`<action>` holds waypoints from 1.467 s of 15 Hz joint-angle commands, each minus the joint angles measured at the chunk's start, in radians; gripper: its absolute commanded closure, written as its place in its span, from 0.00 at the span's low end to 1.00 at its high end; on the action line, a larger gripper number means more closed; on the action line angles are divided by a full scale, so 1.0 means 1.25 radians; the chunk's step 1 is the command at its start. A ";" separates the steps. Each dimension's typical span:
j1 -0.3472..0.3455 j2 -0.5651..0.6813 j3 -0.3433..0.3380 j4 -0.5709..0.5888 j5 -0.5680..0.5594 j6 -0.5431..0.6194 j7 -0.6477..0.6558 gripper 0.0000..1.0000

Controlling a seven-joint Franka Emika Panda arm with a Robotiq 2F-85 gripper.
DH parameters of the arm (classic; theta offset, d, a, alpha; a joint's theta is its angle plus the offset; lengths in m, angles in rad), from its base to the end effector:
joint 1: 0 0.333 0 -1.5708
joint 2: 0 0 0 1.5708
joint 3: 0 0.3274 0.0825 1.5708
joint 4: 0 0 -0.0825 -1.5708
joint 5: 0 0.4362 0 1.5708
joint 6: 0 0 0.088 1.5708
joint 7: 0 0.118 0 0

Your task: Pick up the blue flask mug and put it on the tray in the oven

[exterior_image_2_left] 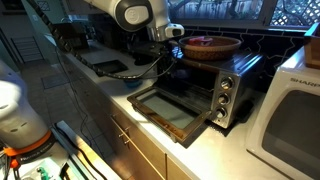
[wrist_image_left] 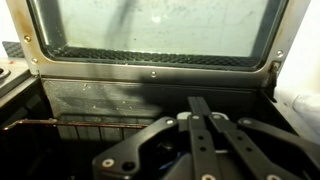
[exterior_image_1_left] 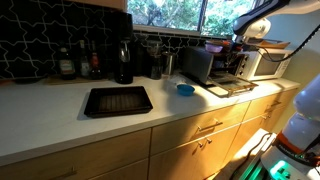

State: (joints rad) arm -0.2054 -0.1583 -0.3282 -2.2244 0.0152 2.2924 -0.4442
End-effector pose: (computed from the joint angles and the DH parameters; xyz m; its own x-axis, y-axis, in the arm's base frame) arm 0.4860 -0.2901 0.4345 0.9706 -0.0934 0.2220 -0.1036 -0.9940 0.0347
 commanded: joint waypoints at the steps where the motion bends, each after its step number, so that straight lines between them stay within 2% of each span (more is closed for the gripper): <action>1: -0.007 0.010 0.013 -0.005 0.004 0.027 0.041 1.00; 6: -0.014 0.008 0.021 -0.023 -0.017 0.096 0.098 1.00; 17: -0.017 0.011 0.022 -0.079 -0.008 0.268 0.152 1.00; 22: -0.017 0.005 0.021 -0.098 -0.007 0.304 0.151 1.00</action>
State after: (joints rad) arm -0.2138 -0.1375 -0.3130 -2.3176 0.0123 2.6292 -0.2777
